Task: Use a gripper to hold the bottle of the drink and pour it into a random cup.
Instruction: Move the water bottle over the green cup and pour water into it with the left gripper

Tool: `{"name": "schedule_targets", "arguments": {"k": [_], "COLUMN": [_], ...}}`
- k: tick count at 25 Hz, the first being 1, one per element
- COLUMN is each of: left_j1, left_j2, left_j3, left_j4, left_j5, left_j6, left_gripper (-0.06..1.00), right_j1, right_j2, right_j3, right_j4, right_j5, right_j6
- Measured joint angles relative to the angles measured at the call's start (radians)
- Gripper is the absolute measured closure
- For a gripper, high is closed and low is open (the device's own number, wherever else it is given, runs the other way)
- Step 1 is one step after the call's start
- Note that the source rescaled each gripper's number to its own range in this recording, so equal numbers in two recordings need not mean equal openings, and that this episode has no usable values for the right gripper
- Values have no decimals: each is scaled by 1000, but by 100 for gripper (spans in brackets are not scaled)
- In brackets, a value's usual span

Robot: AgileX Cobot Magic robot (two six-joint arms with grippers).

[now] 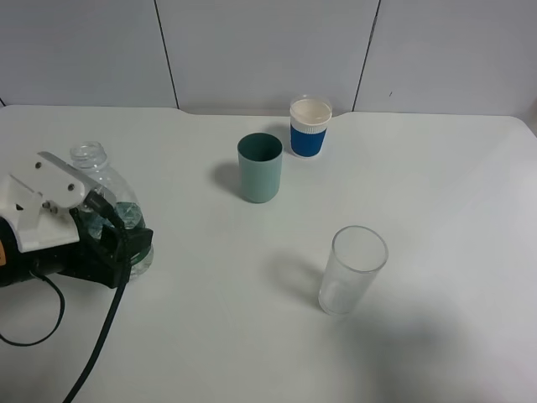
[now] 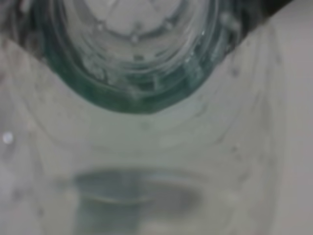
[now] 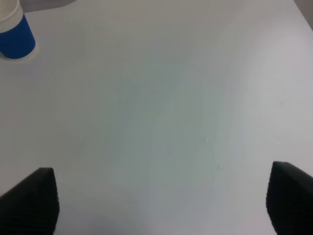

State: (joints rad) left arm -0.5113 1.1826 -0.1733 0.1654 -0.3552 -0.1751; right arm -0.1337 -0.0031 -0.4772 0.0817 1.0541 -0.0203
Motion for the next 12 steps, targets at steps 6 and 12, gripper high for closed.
{"name": "schedule_targets", "arguments": {"k": [6, 12], "left_j1": [0, 0], "left_j2": [-33, -34], "left_j3": [-90, -164], "left_j4": [50, 92], "left_j5": [122, 187], "left_j6": [-1, 23], "left_gripper": [94, 94], "right_j1": [0, 0], "right_j2": [0, 0], "right_j3": [0, 0], "right_j4": [0, 0], "right_j5": [0, 0], "right_j6": [0, 0]}}
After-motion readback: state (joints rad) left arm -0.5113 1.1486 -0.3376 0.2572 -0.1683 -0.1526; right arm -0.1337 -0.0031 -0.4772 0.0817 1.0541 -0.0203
